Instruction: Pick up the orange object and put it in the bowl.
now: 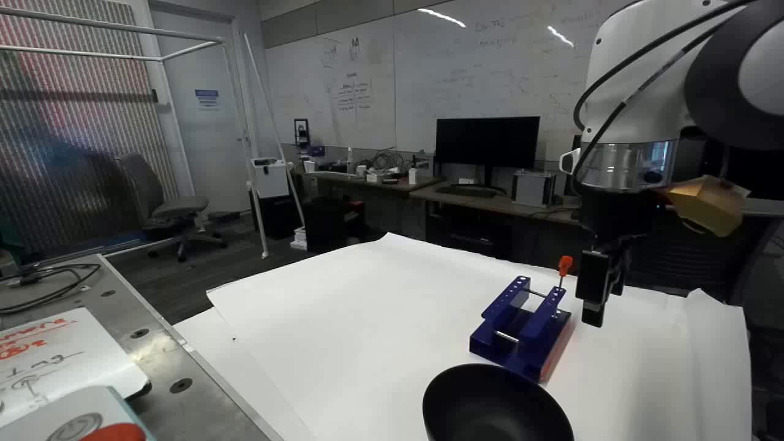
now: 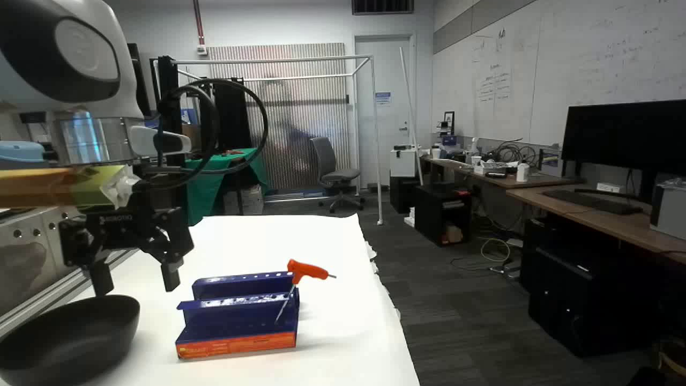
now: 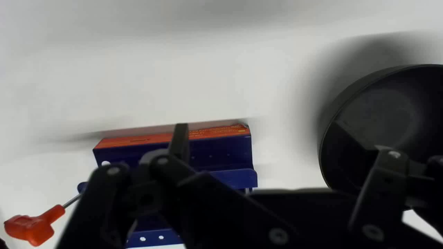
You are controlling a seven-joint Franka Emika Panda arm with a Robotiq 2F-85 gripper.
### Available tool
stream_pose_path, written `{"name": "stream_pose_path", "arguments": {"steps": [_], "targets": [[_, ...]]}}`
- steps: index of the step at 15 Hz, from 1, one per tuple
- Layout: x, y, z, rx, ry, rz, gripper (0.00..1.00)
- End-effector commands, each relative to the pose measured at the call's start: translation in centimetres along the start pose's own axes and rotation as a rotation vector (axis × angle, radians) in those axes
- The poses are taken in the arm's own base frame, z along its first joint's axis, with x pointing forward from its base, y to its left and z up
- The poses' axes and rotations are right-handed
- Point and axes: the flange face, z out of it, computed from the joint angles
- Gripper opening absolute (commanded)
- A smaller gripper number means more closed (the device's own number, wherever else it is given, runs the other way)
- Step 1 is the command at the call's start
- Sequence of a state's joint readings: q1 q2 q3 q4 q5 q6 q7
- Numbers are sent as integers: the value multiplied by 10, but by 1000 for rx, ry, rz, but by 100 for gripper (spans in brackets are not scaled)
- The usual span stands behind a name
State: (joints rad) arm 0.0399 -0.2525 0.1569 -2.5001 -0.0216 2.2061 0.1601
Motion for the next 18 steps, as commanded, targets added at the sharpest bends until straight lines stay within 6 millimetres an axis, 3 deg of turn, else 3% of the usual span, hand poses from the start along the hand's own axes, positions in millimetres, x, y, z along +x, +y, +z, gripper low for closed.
{"name": "stream_pose_path", "arguments": {"steps": [1, 5, 7, 13, 15, 18], "targets": [[1, 0, -2, 1, 4, 0, 100], [3, 0, -5, 1, 11, 0, 100], [20, 11, -21, 60, 20, 83, 100], [86, 115, -72, 249, 47, 401, 100], [103, 151, -73, 259, 49, 517, 100], [122, 201, -53, 253, 24, 686, 100]]}}
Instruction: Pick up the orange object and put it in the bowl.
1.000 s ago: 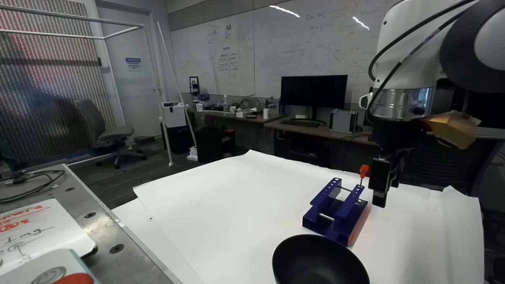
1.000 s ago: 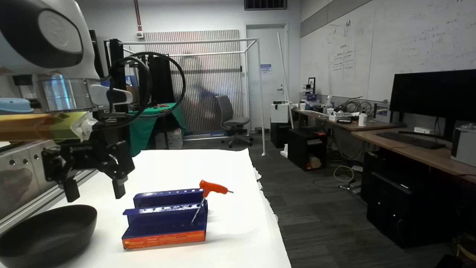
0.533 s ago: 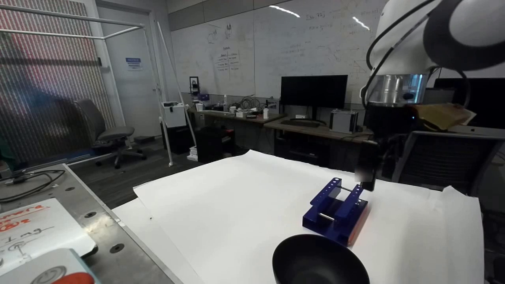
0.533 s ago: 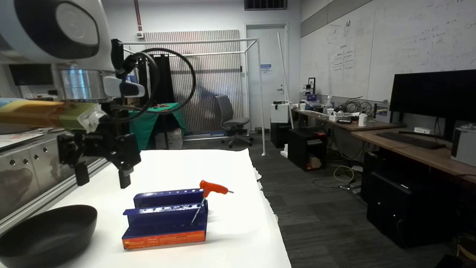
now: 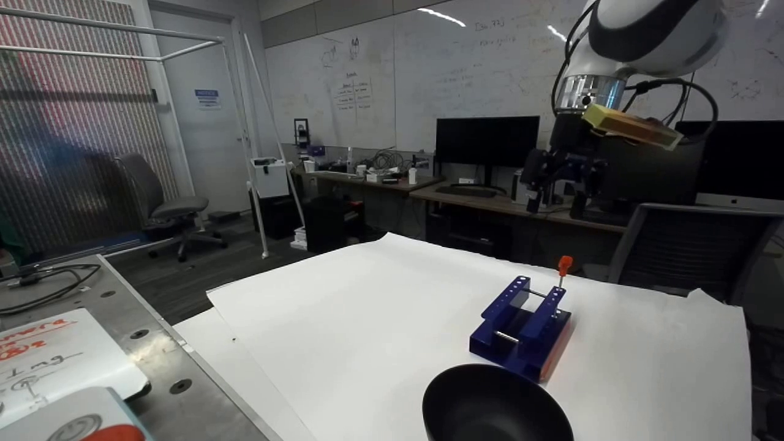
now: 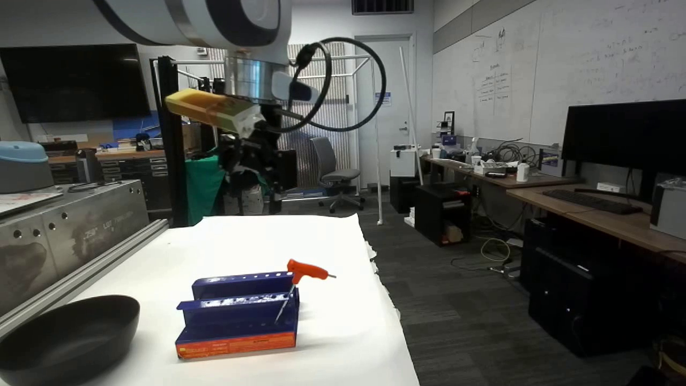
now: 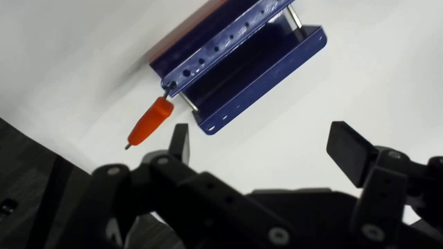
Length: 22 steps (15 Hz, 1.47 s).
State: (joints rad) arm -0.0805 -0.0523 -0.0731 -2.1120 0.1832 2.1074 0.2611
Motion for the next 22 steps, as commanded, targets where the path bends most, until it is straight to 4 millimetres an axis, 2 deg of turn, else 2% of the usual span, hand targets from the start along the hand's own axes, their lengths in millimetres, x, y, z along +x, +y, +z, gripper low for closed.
{"name": "stream_pose_path", "arguments": {"steps": [1, 5, 8, 10, 11, 12, 14, 18, 22], "targets": [[53, 28, 15, 0, -29, 198, 100], [85, 59, 56, -13, -108, 400, 100], [94, 68, 83, 12, -228, 518, 100], [98, 71, 93, 34, -287, 581, 100], [99, 72, 96, 44, -309, 603, 97], [100, 73, 97, 51, -325, 623, 77], [100, 76, 95, 57, -339, 656, 70], [99, 84, 87, 65, -339, 705, 38], [97, 96, 91, 75, -380, 723, 6]]}}
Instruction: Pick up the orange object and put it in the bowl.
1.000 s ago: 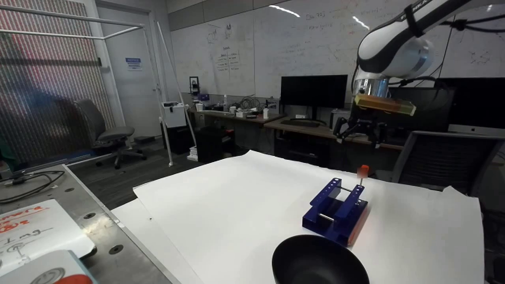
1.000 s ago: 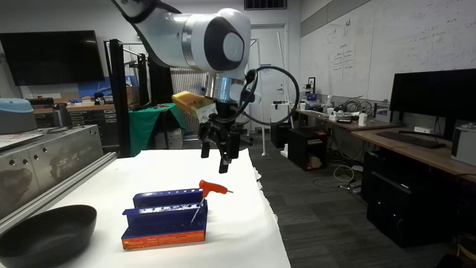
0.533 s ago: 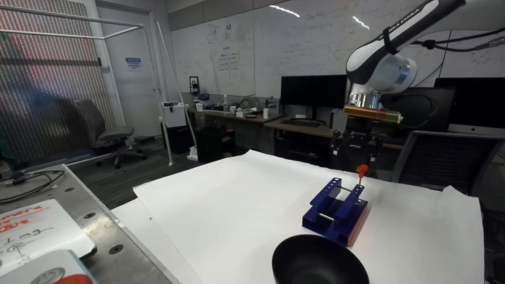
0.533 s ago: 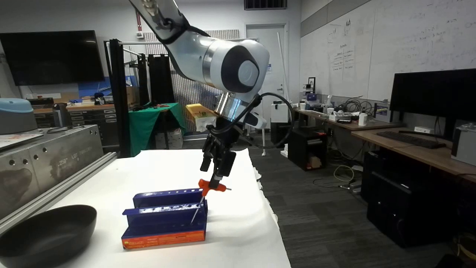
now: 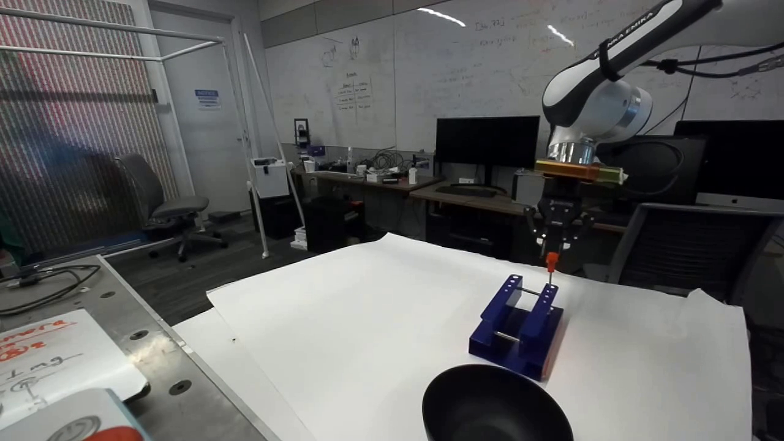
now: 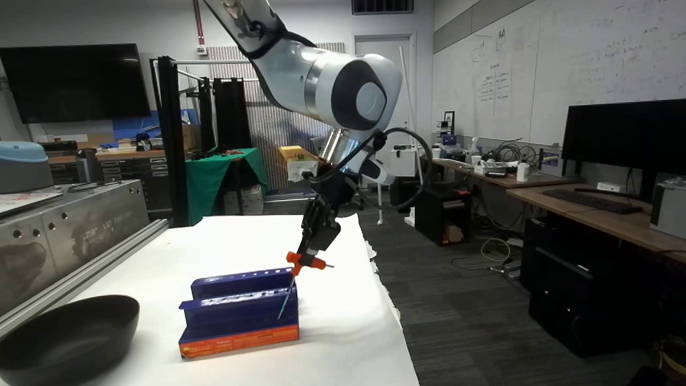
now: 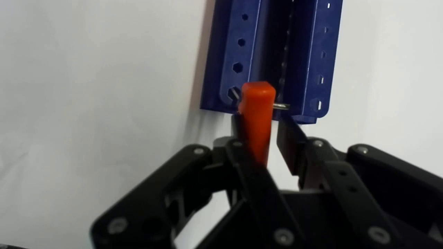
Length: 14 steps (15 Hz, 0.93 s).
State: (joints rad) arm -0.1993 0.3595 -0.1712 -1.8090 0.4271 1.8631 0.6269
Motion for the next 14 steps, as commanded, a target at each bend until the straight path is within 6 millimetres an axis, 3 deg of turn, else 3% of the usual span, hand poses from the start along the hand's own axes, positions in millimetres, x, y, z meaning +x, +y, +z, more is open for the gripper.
{"name": "stream_pose_path", "arguments": {"steps": [1, 3, 5, 9, 14], "targets": [[4, 6, -6, 25, -74, 25, 5], [10, 10, -1, 34, -116, 36, 8], [9, 16, -11, 63, -130, 25, 8], [7, 29, -57, 111, -85, -3, 8], [2, 52, -131, 194, -37, -32, 11]]}}
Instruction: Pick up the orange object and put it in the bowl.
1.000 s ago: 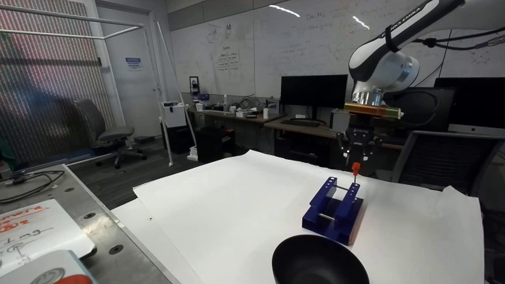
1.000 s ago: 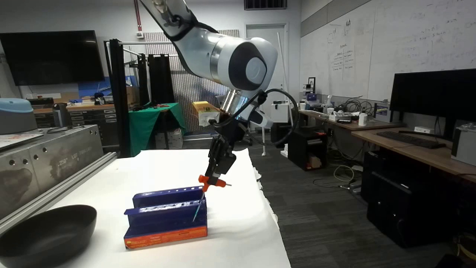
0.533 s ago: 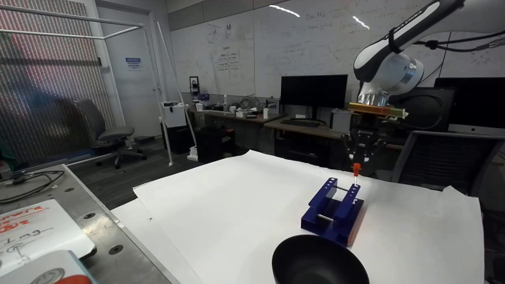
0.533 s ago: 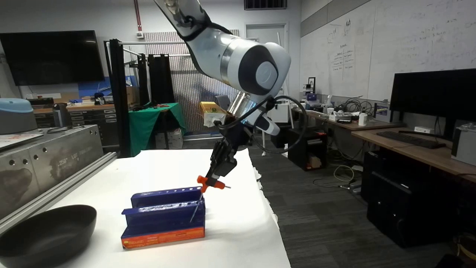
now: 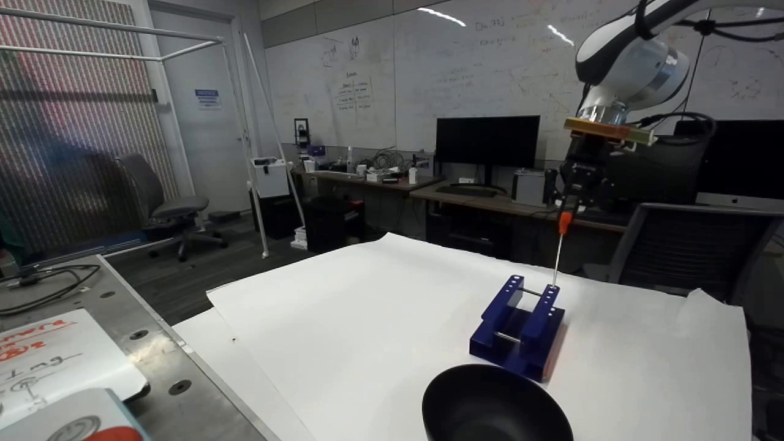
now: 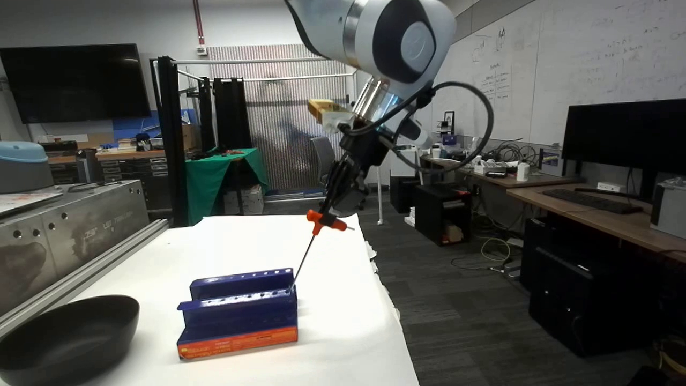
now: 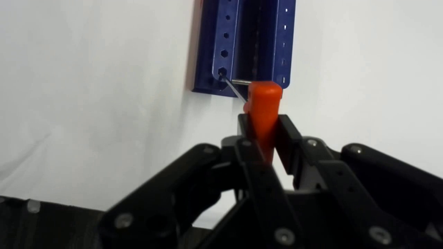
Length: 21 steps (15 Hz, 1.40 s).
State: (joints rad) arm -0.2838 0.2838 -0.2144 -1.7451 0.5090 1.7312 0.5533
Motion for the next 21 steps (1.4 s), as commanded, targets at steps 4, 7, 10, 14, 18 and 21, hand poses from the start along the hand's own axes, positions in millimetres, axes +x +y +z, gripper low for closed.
{"name": "stream_pose_path", "arguments": {"steps": [4, 7, 10, 14, 18, 21], "targets": [[-51, 9, -79, 84, 26, -166, 10], [-88, -1, -79, 128, -38, -309, 7], [-114, -13, -60, 190, -164, -388, 6], [-123, -24, 2, 233, -223, -482, 6], [-145, -22, 94, 90, -328, -543, 6], [-173, -26, 153, 12, -339, -624, 6]]}}
